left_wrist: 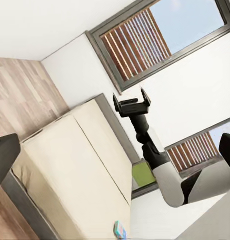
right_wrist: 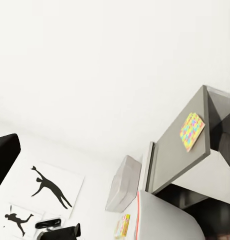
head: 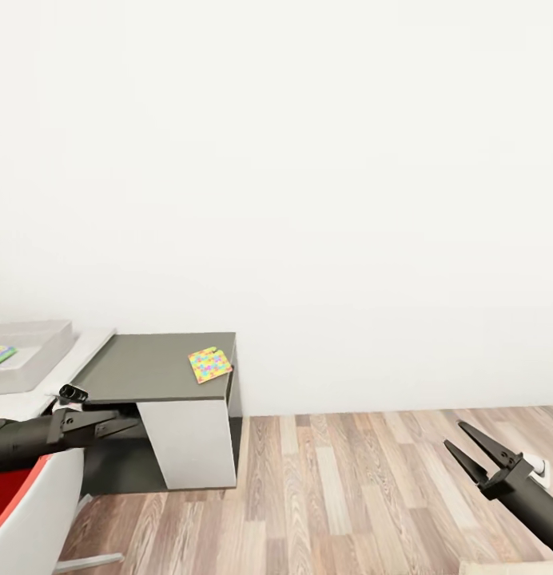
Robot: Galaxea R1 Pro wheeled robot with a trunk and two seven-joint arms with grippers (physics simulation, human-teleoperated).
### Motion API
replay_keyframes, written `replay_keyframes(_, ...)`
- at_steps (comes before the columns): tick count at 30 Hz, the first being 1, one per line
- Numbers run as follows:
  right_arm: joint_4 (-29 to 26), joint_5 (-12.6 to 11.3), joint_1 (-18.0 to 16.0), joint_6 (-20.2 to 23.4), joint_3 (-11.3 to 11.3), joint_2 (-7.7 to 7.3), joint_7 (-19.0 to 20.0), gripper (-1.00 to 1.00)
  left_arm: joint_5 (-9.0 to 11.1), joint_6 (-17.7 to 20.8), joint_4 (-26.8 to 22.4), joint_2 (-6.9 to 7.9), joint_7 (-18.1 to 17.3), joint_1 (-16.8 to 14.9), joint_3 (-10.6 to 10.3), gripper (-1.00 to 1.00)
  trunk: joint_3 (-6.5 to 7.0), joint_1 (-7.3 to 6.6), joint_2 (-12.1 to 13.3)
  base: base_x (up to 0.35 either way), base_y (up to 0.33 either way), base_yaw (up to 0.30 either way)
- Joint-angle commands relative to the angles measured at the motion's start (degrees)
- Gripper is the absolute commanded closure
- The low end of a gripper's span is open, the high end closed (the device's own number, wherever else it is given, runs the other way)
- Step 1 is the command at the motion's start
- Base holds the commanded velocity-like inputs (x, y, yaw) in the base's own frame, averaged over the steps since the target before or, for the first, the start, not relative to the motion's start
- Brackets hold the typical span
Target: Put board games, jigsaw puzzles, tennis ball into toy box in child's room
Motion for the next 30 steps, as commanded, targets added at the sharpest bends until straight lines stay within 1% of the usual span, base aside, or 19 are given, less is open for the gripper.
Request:
replay_keyframes(1, 0.01, 0.00, -0.03, 0.26, -0.04, -0.01, 0.09, -1.00, 0.01, 0.61, -0.01, 0.01, -0.19, -0.03, -0.03, -1.00, -0.12, 0.03, -0.12, -0.117, 0.000, -0.267)
replay_keyframes(6, 0.12, 0.01, -0.03, 0.27, -0.06, -0.01, 0.12, -1.00, 0.01, 0.61, -0.01, 0.03, -0.19, -0.02, -0.03, -1.00, -0.12, 0.03, -0.12, -0.147, 0.021, -0.267)
replay_keyframes(15, 0.13, 0.01, -0.03, 0.24, -0.09, -0.01, 0.11, -1.00, 0.06, 0.61, -0.01, 0.00, -0.19, -0.05, 0.02, -1.00, -0.12, 0.03, -0.12, -0.051, 0.007, -0.267)
replay_keyframes(21, 0.13, -0.01, -0.03, 0.23, -0.10, -0.01, 0.10, -1.00, 0.06, 0.61, -0.01, -0.01, -0.19, -0.05, 0.04, -1.00, -0.12, 0.03, -0.12, -0.141, 0.000, -0.267)
replay_keyframes(30, 0.13, -0.01, -0.03, 0.22, -0.09, -0.01, 0.07, -1.00, 0.06, 0.61, -0.01, -0.02, -0.19, -0.03, 0.06, -1.00, -0.12, 0.03, -0.12, -0.025, 0.000, -0.267)
